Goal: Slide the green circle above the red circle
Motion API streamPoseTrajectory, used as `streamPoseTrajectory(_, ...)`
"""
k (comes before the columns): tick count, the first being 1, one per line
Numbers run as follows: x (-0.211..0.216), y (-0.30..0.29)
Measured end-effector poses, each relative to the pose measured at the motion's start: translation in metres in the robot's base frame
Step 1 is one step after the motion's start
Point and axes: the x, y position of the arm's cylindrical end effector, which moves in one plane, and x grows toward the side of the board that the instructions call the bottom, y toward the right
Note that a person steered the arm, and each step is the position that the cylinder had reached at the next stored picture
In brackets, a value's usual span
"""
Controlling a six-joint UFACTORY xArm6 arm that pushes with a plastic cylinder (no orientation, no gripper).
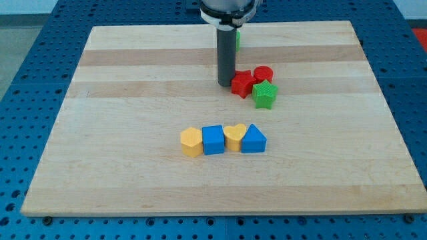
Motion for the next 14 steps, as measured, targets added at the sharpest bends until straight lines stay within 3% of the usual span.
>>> streamPoseTrajectory(3, -0.076, -0.073)
streamPoseTrajectory(5, -0.134, -0.043)
streamPoseTrajectory(7, -0.140, 0.048)
streamPoseTrajectory(8, -0.135, 0.055)
streamPoseTrajectory(11, -0.139, 0.014)
streamPoseTrajectory(14, -0.087, 0.010)
